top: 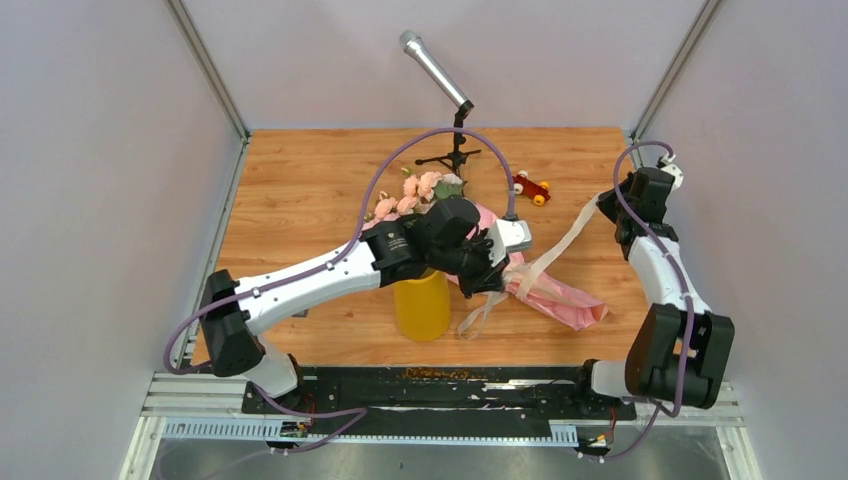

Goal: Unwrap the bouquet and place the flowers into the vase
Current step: Untie the ribbon from the wrapping paper.

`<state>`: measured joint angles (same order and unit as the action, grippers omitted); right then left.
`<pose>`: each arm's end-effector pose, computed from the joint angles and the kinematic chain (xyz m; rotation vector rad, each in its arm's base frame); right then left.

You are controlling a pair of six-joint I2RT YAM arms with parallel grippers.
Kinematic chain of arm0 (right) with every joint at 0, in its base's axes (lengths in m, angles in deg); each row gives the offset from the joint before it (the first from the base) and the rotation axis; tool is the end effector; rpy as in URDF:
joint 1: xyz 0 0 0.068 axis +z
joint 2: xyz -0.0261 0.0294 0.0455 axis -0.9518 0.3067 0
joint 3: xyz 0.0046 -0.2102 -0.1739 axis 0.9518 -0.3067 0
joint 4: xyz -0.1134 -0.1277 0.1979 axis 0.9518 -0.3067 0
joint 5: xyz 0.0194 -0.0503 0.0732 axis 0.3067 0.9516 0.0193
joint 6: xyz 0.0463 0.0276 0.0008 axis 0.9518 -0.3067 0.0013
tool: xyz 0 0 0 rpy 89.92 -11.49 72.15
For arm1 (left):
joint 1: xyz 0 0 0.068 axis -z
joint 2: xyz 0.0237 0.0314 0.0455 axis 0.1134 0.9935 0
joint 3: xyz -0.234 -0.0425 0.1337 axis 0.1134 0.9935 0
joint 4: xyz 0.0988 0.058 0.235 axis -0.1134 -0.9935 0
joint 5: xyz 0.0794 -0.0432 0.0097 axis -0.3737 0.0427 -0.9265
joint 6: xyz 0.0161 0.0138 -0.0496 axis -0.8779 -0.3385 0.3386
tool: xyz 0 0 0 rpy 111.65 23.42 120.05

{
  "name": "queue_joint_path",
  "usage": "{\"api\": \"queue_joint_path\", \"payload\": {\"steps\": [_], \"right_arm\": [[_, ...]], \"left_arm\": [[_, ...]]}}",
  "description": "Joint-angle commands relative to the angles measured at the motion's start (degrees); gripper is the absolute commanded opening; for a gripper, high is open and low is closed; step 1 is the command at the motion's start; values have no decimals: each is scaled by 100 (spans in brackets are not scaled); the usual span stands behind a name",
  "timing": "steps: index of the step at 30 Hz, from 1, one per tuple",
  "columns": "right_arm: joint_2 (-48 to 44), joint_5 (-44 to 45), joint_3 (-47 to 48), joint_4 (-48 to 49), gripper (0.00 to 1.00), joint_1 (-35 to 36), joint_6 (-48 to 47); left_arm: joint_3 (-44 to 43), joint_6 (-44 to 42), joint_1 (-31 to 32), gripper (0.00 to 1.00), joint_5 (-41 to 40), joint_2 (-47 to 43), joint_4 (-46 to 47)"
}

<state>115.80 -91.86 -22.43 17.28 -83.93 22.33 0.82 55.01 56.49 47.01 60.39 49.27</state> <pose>0.2874 -0.0589 0.2701 0.7767 1.9528 0.2559 0.1532 -0.3289 0.3504 1.3927 1.8379 -1.0028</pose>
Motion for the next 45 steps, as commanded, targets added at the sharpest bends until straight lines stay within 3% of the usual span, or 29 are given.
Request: {"api": "queue_joint_path", "payload": {"steps": [1,10,19,23,32,45], "right_arm": [[589,700,586,317,0,-140,-509],[1670,1465,1351,259,0,-311,-906],[2077,1600,2106,-238,0,-547,-1527],[2032,1367,2178,-468,8,-716,-1547],[1571,424,2010,-752,54,-828,-1545],[794,-1064,1663,-1004,72,-828,-1533]], "left_arm": [[197,-424,15,3,378,-536,2],[-4,-699,13,6,421,-799,-461],[-172,-659,25,6,575,-940,-418],[-179,-619,20,7,669,-1061,-262],[438,-749,34,9,1170,-1588,376],[662,-1185,196,9,1503,-1659,307]]}}
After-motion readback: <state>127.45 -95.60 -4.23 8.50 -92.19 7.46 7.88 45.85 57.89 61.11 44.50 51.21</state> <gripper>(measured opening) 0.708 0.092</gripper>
